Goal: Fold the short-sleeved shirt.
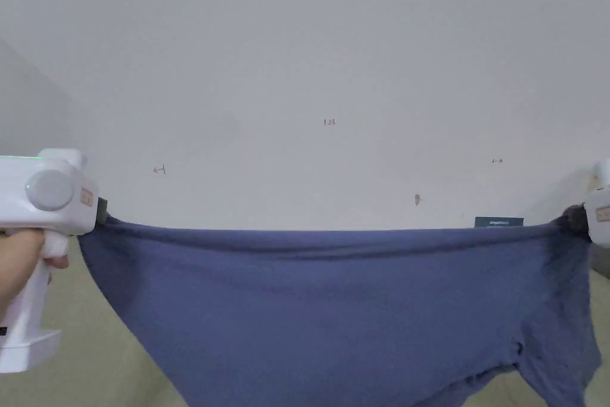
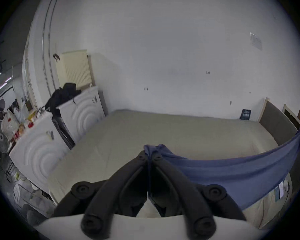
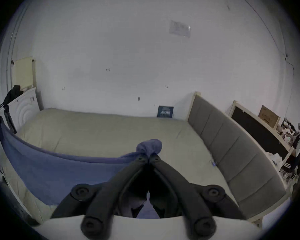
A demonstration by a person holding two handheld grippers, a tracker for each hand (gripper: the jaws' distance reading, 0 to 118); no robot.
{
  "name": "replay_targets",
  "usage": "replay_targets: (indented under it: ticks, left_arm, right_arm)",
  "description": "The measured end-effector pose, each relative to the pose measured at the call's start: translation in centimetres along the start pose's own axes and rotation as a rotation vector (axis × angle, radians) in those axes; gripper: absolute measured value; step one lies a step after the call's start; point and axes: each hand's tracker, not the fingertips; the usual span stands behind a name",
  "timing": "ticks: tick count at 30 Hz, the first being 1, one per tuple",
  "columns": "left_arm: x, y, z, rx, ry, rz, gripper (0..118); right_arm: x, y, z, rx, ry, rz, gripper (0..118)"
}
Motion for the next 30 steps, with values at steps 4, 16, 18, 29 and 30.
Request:
replay_targets:
  ticks: [4,16,18,29,30]
  left_arm:
    - [1.5,3.6,-2.4,0.025,0.011,0.013,1]
    - [6.7,6.3,-12.8,0.053,0.114,-0.035,1]
    - [7.5,5.0,-14.9,0.033,0.136,-0.06,1]
    - [6.2,-9.7,-18.9,-0.14,0.026,-0.069,1]
    - [5.9,-11.4,-18.3,-0.16,0.012,-0.079,1]
  right_arm:
    - [-0.1,3.4,-2.8,0.022,-0.043,0.02,0]
    - [-3.0,5.9,-14.0,0.02,-0.109,-0.021,0]
    - [-3.8,4.4,-16.0,-0.018,-0.122,-0.007,0]
    - [-4.7,-10.0,-18.3,-0.192,-0.058,0.009,0]
    - [-4.3,-11.8,-17.3,-0.205,-0.03,-0.024,0]
